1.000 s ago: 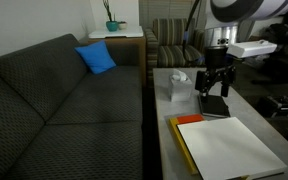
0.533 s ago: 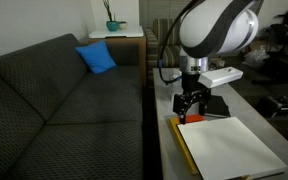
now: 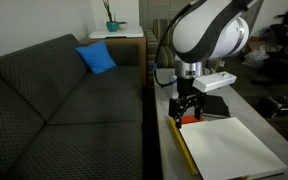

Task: Close the open black book

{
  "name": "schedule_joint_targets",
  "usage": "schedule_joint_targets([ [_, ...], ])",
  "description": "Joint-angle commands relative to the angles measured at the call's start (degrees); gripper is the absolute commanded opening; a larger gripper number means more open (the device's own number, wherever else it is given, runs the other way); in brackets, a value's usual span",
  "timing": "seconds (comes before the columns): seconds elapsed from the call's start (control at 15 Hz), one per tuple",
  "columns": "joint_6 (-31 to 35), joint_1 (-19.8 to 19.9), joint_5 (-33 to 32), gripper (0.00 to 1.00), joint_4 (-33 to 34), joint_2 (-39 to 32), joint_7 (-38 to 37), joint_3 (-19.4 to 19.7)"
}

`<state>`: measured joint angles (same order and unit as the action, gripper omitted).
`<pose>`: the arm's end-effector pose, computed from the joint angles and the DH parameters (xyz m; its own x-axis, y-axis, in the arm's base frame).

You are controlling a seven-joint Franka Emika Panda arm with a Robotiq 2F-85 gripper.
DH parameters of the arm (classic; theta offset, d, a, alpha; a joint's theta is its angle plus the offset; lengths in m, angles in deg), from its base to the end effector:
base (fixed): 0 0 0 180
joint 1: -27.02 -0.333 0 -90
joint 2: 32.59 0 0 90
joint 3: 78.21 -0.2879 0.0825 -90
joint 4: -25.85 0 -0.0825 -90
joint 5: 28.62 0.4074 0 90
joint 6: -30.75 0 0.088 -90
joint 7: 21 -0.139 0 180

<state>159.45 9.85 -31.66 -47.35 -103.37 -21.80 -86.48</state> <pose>0.5974 0.2739 -0.0827 0.8891 0.3799 -0.2554 0.3662 -0.9250 -0.1010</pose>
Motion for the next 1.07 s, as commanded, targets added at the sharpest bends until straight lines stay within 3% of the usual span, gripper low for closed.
schedule_joint_targets([
  [0.0,-0.3,-0.2,0.2,1.00,0.5,-0.3,0.1,0.1],
  [0.33,1.0,-1.8,-0.4,1.00,1.0,-1.1,-3.5,1.9],
  [1.0,8.6,-12.1,-3.2,1.00,0.6,-5.3,-28.6,12.2],
])
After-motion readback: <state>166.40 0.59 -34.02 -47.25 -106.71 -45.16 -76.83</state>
